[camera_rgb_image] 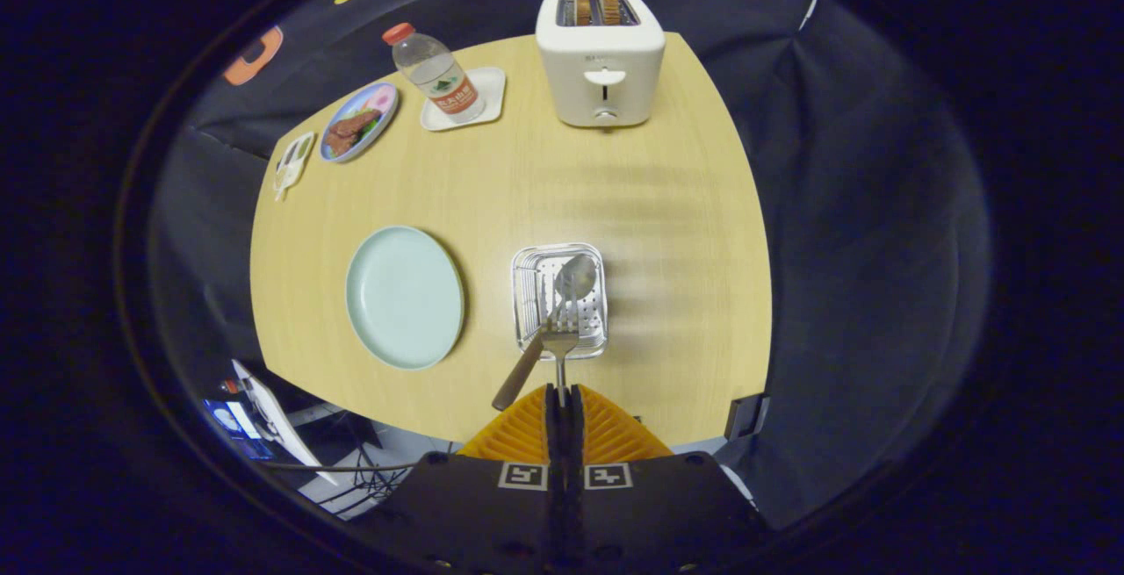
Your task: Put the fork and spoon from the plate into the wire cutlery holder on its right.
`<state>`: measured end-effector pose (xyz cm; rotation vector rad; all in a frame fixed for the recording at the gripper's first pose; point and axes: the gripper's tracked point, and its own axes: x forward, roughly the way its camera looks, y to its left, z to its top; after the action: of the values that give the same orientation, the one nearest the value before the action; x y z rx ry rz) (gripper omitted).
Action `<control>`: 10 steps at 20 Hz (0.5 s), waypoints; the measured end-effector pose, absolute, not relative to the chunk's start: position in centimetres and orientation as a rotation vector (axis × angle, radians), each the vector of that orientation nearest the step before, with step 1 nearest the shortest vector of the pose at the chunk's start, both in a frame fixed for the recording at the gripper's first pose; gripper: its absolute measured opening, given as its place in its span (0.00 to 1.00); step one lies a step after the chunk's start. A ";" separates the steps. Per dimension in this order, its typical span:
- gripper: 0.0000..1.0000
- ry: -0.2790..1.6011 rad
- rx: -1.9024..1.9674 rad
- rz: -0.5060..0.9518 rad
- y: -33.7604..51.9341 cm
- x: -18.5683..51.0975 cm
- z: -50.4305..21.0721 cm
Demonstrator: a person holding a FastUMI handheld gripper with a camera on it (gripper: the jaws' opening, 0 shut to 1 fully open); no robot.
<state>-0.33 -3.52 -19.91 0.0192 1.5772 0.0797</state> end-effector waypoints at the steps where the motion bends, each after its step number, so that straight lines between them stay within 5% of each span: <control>1: 0.01 1.586 0.021 0.078 -3.6 -0.2 -20.1; 10: 0.02 1.674 0.048 0.053 -3.8 0.8 -22.5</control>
<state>0.80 -3.82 -22.49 0.0484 1.6738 0.0528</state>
